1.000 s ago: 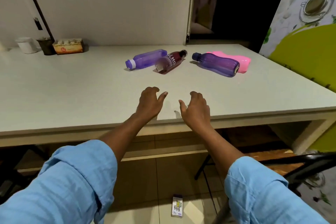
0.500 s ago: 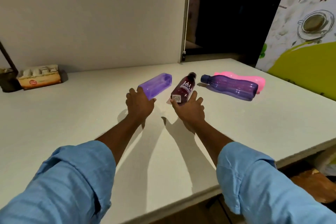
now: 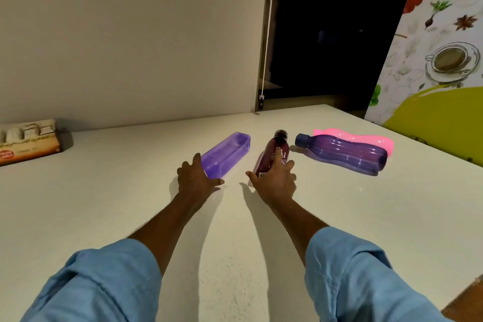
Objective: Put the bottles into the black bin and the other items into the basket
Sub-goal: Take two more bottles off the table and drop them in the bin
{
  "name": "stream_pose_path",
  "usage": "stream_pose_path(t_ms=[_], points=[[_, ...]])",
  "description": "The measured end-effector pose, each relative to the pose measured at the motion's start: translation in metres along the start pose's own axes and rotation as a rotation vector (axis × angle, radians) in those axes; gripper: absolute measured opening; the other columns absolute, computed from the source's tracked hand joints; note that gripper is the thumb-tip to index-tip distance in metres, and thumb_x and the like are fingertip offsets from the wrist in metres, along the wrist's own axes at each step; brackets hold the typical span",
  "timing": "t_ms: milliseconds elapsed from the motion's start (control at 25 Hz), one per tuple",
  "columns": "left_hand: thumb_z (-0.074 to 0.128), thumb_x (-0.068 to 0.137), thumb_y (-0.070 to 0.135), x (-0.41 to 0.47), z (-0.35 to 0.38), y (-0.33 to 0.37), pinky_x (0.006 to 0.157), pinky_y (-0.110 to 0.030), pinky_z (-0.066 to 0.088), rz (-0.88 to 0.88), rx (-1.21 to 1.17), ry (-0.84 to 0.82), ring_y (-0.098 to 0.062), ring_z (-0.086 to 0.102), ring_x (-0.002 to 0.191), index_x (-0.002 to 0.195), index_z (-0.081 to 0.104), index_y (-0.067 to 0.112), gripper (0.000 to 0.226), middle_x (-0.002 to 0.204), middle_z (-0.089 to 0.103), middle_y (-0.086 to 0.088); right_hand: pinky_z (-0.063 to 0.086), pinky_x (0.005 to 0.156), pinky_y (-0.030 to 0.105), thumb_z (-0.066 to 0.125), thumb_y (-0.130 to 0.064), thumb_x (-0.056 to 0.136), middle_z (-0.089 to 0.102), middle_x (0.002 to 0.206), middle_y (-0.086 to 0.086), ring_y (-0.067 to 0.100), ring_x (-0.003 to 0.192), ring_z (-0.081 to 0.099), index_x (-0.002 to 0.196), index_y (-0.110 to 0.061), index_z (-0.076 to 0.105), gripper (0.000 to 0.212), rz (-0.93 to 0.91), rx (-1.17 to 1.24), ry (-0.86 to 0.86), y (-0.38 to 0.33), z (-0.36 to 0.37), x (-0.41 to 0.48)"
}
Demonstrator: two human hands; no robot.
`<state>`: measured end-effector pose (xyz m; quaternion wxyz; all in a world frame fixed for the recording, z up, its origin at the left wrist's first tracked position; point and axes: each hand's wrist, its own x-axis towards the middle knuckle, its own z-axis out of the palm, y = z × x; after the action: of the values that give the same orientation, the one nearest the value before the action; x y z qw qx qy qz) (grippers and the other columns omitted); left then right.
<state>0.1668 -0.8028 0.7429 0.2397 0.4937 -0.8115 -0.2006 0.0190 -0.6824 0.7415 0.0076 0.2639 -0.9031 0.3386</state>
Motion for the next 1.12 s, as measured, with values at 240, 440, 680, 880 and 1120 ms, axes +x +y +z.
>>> stream_pose_path(t_ms=[240,440,680,880,1120], points=[[0.082,0.074,0.015,0.0,0.01,-0.004,0.089,-0.038,0.057,0.002,-0.264,0.108,-0.03,0.065,0.102,0.121,0.058,0.002,0.054,0.116,0.065,-0.014,0.054,0.095,0.045,0.079,-0.038,0.076,0.035,0.143,0.012,0.033,0.118,0.054,0.151,-0.023,0.018,0.097,-0.068,0.084,0.075,0.002,0.014,0.004],[0.082,0.074,0.011,-0.009,0.01,0.007,0.089,-0.039,0.057,-0.038,-0.376,0.146,-0.03,0.066,0.101,0.121,0.059,0.0,0.053,0.115,0.065,-0.015,0.054,0.094,0.045,0.079,-0.035,0.075,0.042,0.136,0.008,0.031,0.119,0.053,0.148,-0.021,0.028,0.09,-0.063,0.25,0.087,0.011,-0.002,0.003],[0.081,0.073,0.009,-0.052,-0.015,0.035,0.083,-0.043,0.059,-0.136,-0.489,0.199,-0.035,0.066,0.1,0.118,0.06,-0.003,0.052,0.113,0.064,-0.018,0.055,0.093,0.042,0.078,-0.039,0.076,0.045,0.129,0.008,0.028,0.111,0.056,0.148,-0.02,0.031,0.088,-0.144,0.386,0.145,0.012,-0.045,-0.024],[0.083,0.072,0.017,-0.117,-0.032,0.071,0.075,-0.03,0.052,-0.286,-0.6,0.312,-0.033,0.065,0.098,0.115,0.06,-0.003,0.052,0.111,0.065,-0.017,0.055,0.091,0.037,0.076,-0.044,0.077,0.045,0.128,0.008,0.024,0.111,0.055,0.147,-0.019,0.031,0.087,-0.258,0.478,0.089,0.035,-0.082,-0.068],[0.083,0.074,0.023,-0.229,-0.028,0.115,0.07,-0.028,0.046,-0.398,-0.625,0.469,-0.025,0.058,0.081,0.111,0.061,-0.003,0.051,0.104,0.065,-0.015,0.054,0.085,0.028,0.077,-0.046,0.075,0.046,0.124,0.007,0.021,0.105,0.056,0.144,-0.02,0.035,0.084,-0.354,0.584,0.006,0.083,-0.132,-0.132]])
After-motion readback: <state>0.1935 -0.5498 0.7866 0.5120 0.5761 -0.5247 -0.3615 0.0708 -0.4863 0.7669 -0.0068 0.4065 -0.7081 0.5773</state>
